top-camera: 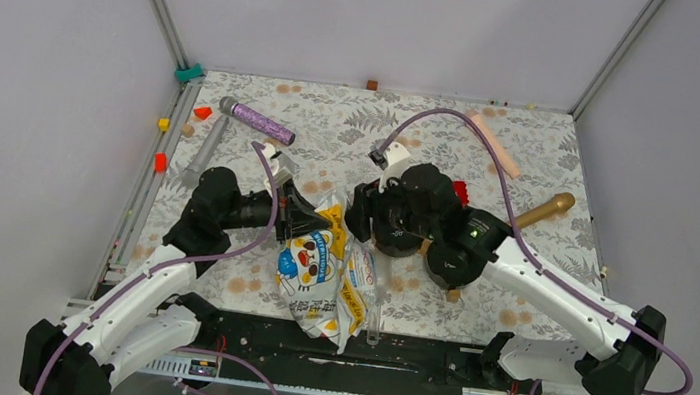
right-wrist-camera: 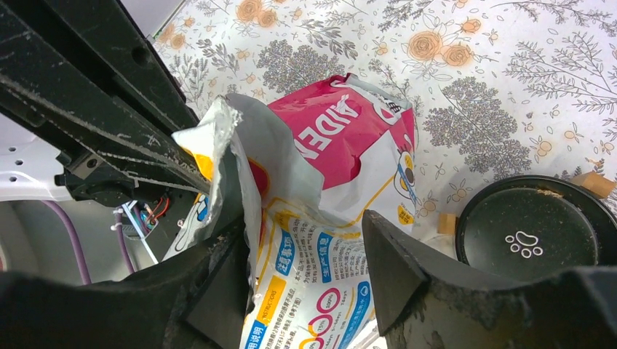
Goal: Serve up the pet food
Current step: Open the pet food bag at the center of the board.
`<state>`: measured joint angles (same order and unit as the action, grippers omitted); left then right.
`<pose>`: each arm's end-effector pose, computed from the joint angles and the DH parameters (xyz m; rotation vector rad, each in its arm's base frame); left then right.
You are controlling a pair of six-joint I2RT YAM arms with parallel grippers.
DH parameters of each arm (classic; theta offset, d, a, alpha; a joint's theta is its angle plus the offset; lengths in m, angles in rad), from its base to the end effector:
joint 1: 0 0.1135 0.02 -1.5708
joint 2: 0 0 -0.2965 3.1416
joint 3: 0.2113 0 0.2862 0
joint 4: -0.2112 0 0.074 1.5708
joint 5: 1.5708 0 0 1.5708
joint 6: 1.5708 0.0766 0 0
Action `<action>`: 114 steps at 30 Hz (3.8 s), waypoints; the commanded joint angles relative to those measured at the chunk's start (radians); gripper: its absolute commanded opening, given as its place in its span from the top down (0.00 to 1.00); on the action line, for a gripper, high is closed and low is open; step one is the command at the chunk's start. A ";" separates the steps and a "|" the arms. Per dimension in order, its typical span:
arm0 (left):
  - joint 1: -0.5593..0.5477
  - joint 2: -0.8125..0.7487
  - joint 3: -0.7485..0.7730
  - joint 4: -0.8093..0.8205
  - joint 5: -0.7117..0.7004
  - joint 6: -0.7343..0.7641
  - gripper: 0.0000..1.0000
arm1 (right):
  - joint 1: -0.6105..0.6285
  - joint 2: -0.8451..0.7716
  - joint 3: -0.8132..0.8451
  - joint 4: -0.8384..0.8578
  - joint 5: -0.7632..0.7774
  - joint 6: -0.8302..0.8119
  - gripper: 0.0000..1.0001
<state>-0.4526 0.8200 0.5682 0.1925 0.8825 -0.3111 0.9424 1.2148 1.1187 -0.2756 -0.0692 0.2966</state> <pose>0.1775 -0.1521 0.3114 0.8338 1.5649 -1.2789 0.1962 0.2791 0.3697 -0.6954 1.9257 0.8701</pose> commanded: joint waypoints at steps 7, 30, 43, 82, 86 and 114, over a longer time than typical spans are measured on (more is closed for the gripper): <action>-0.022 -0.053 0.105 0.204 0.134 -0.045 1.00 | 0.010 0.122 0.208 -0.026 0.088 0.052 0.38; -0.024 -0.139 0.101 0.179 0.007 -0.018 1.00 | 0.113 0.080 0.064 -0.529 0.074 0.085 0.65; -0.024 -0.172 0.110 0.042 -0.078 0.081 1.00 | -0.072 -0.002 0.124 -0.536 0.410 -0.146 0.94; -0.024 -0.229 0.127 0.042 -0.220 0.071 1.00 | -0.043 -0.034 0.119 -0.668 0.339 -0.069 0.99; -0.024 -0.213 0.166 -0.020 -0.275 0.039 1.00 | -0.117 -0.090 0.106 -0.531 0.214 -0.095 1.00; -0.552 0.223 0.620 -0.895 -1.065 -0.487 0.06 | -0.111 -0.159 -0.111 0.109 -0.555 0.229 1.00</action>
<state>-0.9310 0.9817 1.0744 -0.6151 0.0143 -0.7639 0.8169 1.1069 0.9874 -0.2379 -0.4973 0.4995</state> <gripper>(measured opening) 0.978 0.023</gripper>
